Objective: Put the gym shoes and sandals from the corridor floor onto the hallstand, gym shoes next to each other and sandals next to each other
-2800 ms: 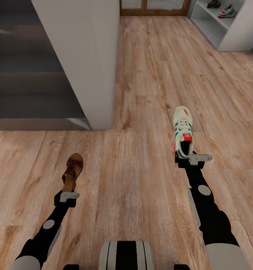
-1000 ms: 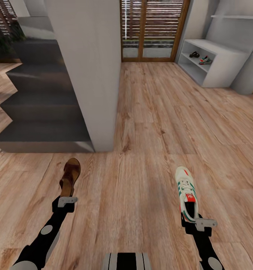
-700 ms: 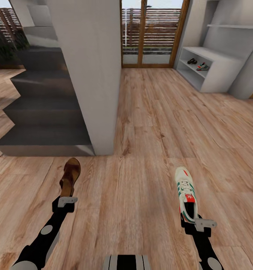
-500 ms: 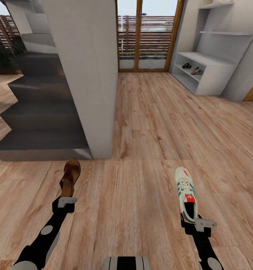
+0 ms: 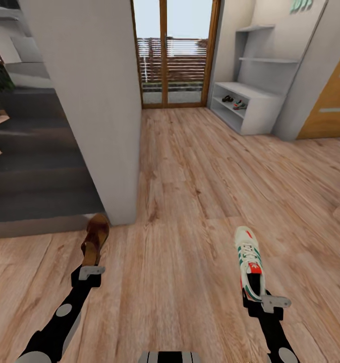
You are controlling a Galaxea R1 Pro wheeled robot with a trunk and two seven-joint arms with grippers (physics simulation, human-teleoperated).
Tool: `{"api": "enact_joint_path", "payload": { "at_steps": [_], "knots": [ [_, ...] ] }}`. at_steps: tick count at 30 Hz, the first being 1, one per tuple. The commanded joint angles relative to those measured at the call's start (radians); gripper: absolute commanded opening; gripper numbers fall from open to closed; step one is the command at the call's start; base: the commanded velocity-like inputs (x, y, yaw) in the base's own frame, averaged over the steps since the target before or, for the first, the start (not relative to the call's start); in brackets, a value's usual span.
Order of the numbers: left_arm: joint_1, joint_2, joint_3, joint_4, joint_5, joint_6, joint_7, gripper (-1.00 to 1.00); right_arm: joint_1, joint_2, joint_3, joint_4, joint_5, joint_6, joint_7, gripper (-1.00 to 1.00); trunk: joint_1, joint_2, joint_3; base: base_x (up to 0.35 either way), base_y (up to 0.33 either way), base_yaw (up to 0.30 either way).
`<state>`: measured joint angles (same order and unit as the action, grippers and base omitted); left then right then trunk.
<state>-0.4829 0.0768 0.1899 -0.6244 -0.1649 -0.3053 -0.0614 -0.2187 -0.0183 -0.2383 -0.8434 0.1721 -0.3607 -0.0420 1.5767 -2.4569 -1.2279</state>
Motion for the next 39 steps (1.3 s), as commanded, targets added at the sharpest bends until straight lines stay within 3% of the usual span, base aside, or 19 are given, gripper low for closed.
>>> {"api": "enact_joint_path", "payload": {
  "at_steps": [1, 39],
  "knots": [
    [0.000, -0.001, 0.007, 0.000, -0.013, -0.004, -0.008, -1.00, -0.001, 0.000, -0.001, 0.001, 0.009, -0.003, -0.004, -1.00, -0.004, 0.007, 0.004, 0.000, 0.000, -0.222],
    [0.000, -0.003, 0.008, 0.012, -0.012, -0.005, -0.008, -1.00, -0.001, 0.003, 0.000, 0.023, 0.009, -0.003, -0.004, -1.00, -0.150, 0.273, 0.163, 0.000, 0.000, -0.222]
  ]
}}
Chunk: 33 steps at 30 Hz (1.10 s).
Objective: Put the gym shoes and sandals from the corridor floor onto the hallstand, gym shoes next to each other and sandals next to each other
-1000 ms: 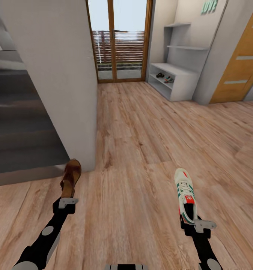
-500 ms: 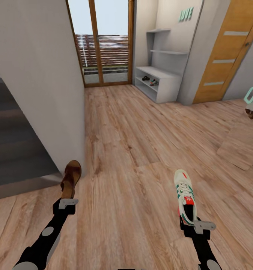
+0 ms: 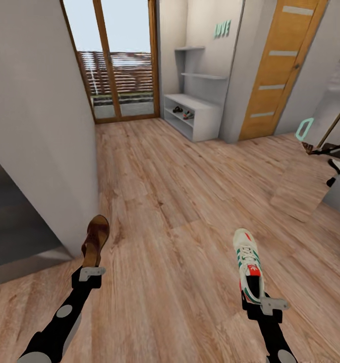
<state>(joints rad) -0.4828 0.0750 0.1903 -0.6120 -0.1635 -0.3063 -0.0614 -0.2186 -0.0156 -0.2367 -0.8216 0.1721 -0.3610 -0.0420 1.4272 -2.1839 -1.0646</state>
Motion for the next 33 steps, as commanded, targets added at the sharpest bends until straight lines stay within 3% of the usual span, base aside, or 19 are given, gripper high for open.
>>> {"api": "enact_joint_path", "payload": {
  "at_steps": [1, 7, 16, 33],
  "knots": [
    [0.000, -0.001, 0.007, 0.000, -0.013, -0.004, -0.008, -1.00, -0.001, 0.000, -0.001, 0.004, 0.009, -0.003, -0.004, -1.00, -0.004, 0.007, 0.004, 0.000, 0.000, -0.218],
    [0.000, -0.001, 0.008, 0.001, -0.013, -0.004, -0.008, -1.00, -0.001, 0.000, -0.001, 0.008, 0.009, -0.003, -0.004, -1.00, -0.027, 0.049, 0.030, 0.000, 0.000, -0.191],
    [0.001, -0.003, 0.006, 0.001, -0.013, -0.005, -0.007, -1.00, -0.001, 0.000, 0.000, 0.009, 0.009, -0.003, -0.004, -1.00, -0.027, 0.049, 0.037, 0.025, 0.000, -0.104],
    [0.001, -0.003, 0.008, 0.000, -0.012, -0.004, -0.006, -1.00, -0.001, 0.006, 0.000, 0.009, 0.010, -0.003, -0.004, -1.00, -0.027, 0.049, 0.037, 0.314, -0.026, -0.003]
  ]
}}
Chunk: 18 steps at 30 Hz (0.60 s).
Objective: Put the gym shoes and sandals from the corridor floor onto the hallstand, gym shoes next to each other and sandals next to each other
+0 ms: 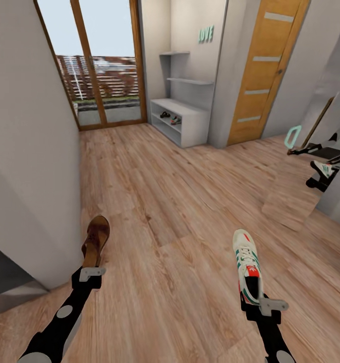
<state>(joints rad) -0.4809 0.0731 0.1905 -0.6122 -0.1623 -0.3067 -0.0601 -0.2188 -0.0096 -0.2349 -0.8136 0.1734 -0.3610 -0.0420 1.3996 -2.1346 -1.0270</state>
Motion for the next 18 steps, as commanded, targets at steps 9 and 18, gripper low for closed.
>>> {"api": "enact_joint_path", "payload": {
  "at_steps": [9, 18],
  "knots": [
    [-0.001, -0.001, 0.007, 0.000, -0.013, -0.004, -0.007, -1.00, -0.001, 0.000, -0.003, 0.000, 0.007, -0.003, -0.003, -1.00, 0.000, 0.000, -0.001, 0.340, -0.006, 0.000],
    [-0.001, -0.001, 0.032, 0.000, -0.013, -0.005, -0.008, -1.00, -0.001, 0.002, -0.003, 0.001, 0.006, -0.011, -0.004, -1.00, 0.000, 0.000, -0.001, 0.340, 0.000, 0.000]
  ]
}}
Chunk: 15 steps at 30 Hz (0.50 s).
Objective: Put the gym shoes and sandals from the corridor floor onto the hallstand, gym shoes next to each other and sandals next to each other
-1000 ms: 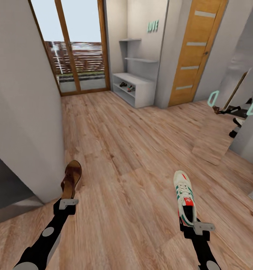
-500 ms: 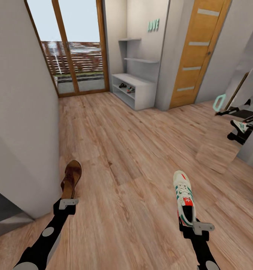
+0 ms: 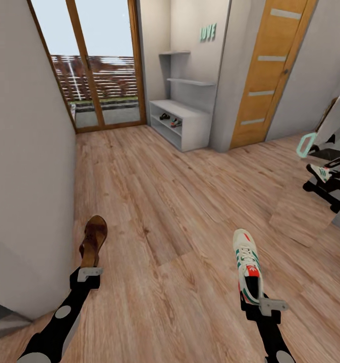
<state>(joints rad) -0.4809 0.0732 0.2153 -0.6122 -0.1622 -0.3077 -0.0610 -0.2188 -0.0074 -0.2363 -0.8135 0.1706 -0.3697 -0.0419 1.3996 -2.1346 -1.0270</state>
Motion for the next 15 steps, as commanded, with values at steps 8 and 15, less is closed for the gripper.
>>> {"api": "enact_joint_path", "payload": {
  "at_steps": [8, 15],
  "knots": [
    [-0.001, -0.001, 0.010, 0.000, -0.013, -0.004, -0.008, -1.00, -0.001, 0.040, -0.003, 0.000, 0.010, -0.028, -0.008, -1.00, 0.000, 0.000, -0.001, 0.340, 0.000, 0.000],
    [-0.001, -0.001, 0.010, 0.001, -0.013, -0.004, -0.008, -1.00, -0.001, 0.043, -0.003, 0.004, 0.015, -0.029, -0.006, -1.00, 0.000, 0.000, -0.001, 0.340, 0.000, 0.000]
  ]
}}
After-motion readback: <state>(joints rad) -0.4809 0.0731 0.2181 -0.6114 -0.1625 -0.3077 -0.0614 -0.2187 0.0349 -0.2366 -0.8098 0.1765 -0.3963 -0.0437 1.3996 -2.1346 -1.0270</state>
